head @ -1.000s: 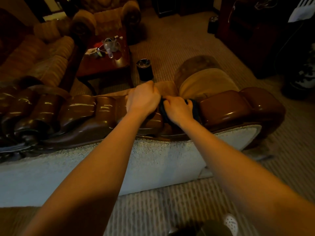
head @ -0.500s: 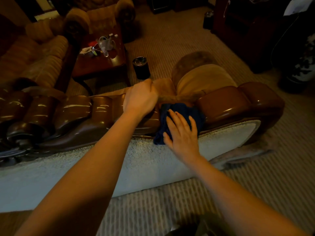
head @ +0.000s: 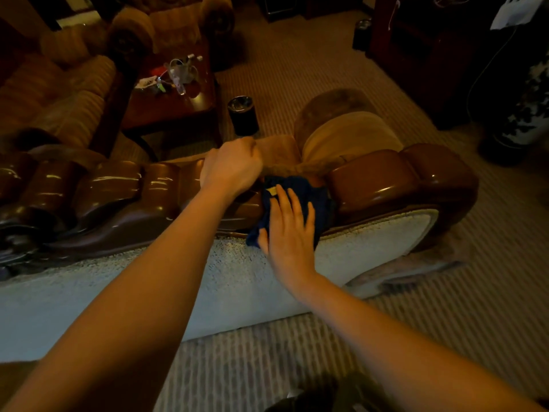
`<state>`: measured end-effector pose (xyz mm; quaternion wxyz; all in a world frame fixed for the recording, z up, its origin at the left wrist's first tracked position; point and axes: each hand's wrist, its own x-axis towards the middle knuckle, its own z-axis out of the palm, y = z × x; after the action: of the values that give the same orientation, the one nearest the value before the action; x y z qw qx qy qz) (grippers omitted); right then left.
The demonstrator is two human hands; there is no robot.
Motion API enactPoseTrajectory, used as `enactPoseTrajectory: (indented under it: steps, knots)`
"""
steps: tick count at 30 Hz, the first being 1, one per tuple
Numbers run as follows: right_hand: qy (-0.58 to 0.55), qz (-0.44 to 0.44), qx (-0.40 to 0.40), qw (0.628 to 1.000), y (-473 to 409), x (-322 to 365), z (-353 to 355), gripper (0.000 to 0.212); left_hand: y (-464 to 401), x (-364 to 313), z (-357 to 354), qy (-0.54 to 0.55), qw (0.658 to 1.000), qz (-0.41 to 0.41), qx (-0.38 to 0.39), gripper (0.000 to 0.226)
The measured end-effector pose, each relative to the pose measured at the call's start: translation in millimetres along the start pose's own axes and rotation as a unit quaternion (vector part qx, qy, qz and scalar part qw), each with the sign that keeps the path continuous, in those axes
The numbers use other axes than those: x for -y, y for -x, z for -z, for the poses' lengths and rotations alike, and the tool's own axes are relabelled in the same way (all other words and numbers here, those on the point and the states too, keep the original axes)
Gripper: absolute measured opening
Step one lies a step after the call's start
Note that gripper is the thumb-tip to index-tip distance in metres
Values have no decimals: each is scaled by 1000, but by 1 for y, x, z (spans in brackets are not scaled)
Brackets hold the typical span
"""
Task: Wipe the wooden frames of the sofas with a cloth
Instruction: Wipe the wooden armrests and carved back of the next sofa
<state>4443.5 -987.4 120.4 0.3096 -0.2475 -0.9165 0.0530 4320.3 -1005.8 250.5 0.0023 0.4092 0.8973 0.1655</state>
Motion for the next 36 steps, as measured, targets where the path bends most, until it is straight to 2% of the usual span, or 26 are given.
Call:
enactPoseTrajectory:
  steps: [4, 9, 11, 14, 19, 21, 27, 32, 36]
  knots:
    - [29, 151, 10, 988, -7, -52, 9, 67, 0, 4, -1, -9, 1000, -1, -6, 24]
    - [88, 202, 33, 975, 1, -126, 22, 64, 4, 4, -2, -5, 1000, -14, -26, 24]
    - [82, 193, 38, 977, 4, -131, 24, 65, 6, 0, -6, -88, 995, -32, -32, 26]
    - [51, 130, 34, 990, -1, -106, 22, 71, 4, -2, -11, -218, 975, -30, -28, 37]
    - [-2, 62, 7, 998, -14, -21, 10, 74, 3, -3, -12, -238, 970, -15, -38, 39]
    - [-16, 42, -6, 999, -15, -7, 7, 76, 5, -3, -10, -232, 972, -9, -40, 38]
    - [-15, 155, 15, 988, -8, -61, 15, 77, 8, -4, -8, -211, 976, 7, -46, 36]
    - [85, 194, 48, 976, 7, -132, 20, 85, 8, -2, -8, -203, 978, -5, -48, 35]
    - [78, 176, 44, 980, 7, -142, 29, 79, 8, -1, -7, -184, 982, -12, -52, 35]
